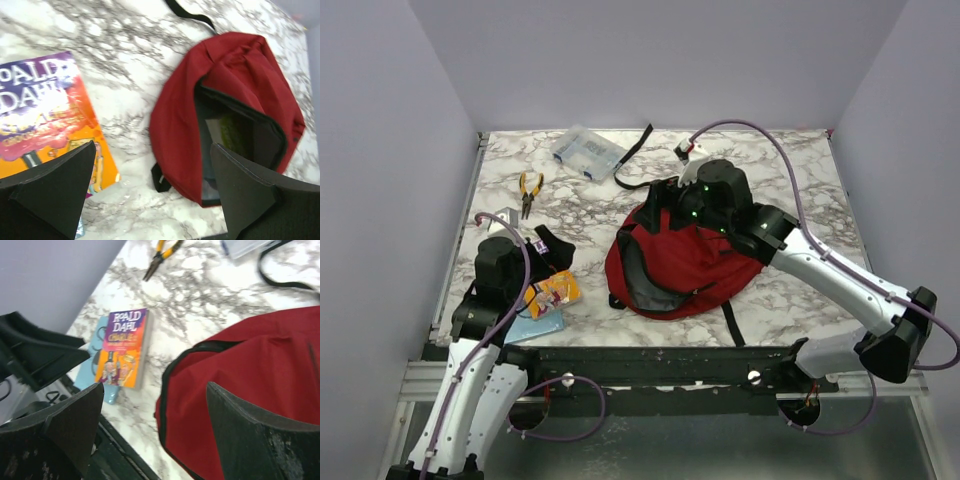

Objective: Pack the student bag
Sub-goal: Pick up the book from the center of the board.

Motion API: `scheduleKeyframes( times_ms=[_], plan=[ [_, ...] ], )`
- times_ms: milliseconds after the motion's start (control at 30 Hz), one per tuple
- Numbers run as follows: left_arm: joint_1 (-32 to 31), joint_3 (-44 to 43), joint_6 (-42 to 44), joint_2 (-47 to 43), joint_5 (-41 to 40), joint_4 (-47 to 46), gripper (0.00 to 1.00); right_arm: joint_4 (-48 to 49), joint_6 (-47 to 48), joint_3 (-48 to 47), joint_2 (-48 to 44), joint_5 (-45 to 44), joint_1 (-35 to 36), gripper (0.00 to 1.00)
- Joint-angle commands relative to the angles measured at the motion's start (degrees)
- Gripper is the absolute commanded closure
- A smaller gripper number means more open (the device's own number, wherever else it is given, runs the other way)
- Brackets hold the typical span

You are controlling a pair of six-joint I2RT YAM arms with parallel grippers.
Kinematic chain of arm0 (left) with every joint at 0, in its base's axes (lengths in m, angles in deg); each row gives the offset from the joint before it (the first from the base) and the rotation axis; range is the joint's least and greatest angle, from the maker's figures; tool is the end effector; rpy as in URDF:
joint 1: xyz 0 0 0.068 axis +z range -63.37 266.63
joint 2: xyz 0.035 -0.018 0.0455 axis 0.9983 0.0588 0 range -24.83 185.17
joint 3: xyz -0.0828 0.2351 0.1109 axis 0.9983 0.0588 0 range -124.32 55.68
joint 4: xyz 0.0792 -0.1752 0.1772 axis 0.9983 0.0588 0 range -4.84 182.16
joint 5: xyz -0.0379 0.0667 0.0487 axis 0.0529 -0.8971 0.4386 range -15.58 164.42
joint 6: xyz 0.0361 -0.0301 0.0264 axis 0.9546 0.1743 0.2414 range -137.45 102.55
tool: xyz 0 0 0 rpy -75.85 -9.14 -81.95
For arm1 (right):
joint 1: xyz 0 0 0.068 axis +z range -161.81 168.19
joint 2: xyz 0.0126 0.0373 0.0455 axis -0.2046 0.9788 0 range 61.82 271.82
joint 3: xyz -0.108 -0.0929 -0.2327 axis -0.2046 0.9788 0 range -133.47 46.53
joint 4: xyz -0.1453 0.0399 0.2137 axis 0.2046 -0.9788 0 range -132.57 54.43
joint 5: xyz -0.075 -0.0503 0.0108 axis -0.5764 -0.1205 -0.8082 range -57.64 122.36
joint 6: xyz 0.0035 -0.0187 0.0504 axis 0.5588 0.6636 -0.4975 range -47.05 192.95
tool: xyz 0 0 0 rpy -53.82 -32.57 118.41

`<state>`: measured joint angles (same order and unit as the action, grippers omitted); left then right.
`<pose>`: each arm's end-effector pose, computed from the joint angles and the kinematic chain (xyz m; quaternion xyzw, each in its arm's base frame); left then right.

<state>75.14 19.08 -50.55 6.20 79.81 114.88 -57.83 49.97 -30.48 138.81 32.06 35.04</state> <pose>0.1283 -0.0297 0.2884 -0.1321 0.8284 -0.2425 0.4874 0.2101 0.2238 0.3894 -0.1703 0.8126 0.3173 0.4584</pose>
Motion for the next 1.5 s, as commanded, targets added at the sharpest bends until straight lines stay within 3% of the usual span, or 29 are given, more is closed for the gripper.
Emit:
scheduleKeyframes(
  times_ms=[0, 300, 600, 867, 1300, 1467],
  plan=[
    [5.21, 1.06, -1.39, 2.63, -7.41, 3.00, 0.02, 10.75, -6.98, 3.59, 4.00, 5.92, 3.95, 0.14],
    [24.66, 10.74, -11.15, 3.51, 1.83, -3.56, 0.02, 22.56, -13.29, 2.98, 18.64, 9.31, 15.48, 0.14],
    [37.10, 15.27, -11.49, 7.45, 3.94, -7.78, 0.02, 27.51, -15.24, -1.21, 34.70, 10.68, 15.71, 0.26],
    [38.01, 18.67, -13.29, 13.05, 8.22, -13.07, 0.01, 25.67, -12.87, -5.03, 42.75, 5.79, 15.70, 0.28],
    [37.99, 19.27, -16.86, 24.87, 14.77, -16.35, 0.02, 29.57, -15.53, -4.86, 49.41, 8.61, 14.37, 0.60],
    [37.86, 18.06, -15.58, 28.71, 22.36, -19.36, 0.03, 30.13, -15.93, -4.46, 49.84, 11.22, 13.43, 0.68]
  ],
)
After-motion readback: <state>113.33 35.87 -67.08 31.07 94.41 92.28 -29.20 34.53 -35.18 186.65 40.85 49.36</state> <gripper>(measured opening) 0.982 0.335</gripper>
